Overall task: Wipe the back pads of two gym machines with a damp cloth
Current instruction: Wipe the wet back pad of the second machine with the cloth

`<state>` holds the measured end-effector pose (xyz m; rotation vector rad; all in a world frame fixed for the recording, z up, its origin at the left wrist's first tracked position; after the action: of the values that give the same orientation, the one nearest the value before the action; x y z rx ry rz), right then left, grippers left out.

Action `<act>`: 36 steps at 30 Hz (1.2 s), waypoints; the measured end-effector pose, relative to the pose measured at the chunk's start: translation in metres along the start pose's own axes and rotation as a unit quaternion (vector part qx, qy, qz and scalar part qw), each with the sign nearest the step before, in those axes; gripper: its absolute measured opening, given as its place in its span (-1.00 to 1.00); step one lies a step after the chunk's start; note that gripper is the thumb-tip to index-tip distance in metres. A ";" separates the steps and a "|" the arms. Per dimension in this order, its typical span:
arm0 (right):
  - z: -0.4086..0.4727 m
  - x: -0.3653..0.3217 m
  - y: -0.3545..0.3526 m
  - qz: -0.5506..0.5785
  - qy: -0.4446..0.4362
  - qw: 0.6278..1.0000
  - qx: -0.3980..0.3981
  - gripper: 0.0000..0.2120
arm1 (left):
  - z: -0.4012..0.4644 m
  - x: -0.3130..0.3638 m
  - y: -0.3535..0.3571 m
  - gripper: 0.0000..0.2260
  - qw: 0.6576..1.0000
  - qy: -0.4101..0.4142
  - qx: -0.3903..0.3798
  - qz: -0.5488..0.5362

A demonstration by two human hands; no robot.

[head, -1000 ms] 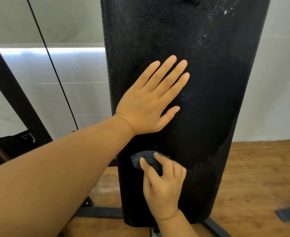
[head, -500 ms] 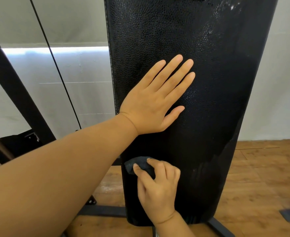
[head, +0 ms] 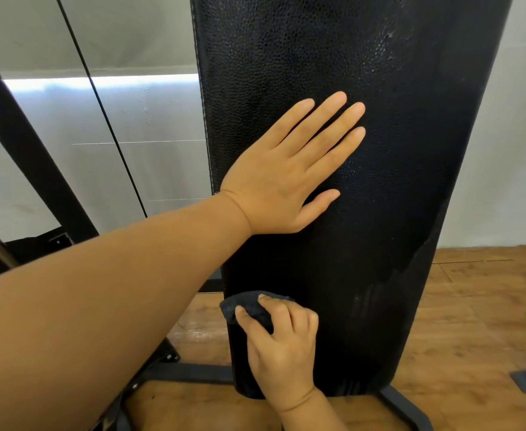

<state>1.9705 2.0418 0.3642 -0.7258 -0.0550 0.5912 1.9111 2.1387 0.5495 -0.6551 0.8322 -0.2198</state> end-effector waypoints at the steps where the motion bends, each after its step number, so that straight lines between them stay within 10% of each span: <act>1: 0.001 0.000 -0.001 0.002 0.000 1.000 -0.002 -0.82 | 0.000 0.000 0.000 -0.45 1.000 0.000 -0.001 0.001; 36: -0.044 0.030 0.003 -0.018 0.010 0.999 -0.029 -0.79 | -0.004 0.018 0.005 -0.49 0.996 -0.068 0.015 0.053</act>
<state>2.0049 2.0329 0.3248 -0.7853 -0.0668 0.5492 1.9198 2.1332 0.5336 -0.5898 0.7293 -0.0895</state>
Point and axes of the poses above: each hand's wrist, its own z-axis towards the middle knuckle, its own y-axis out of the palm, x = y × z, the point moved 1 cm from there along z, towards the middle knuckle, and after that the axes turned 12 degrees about -x, right-handed, at the moved point
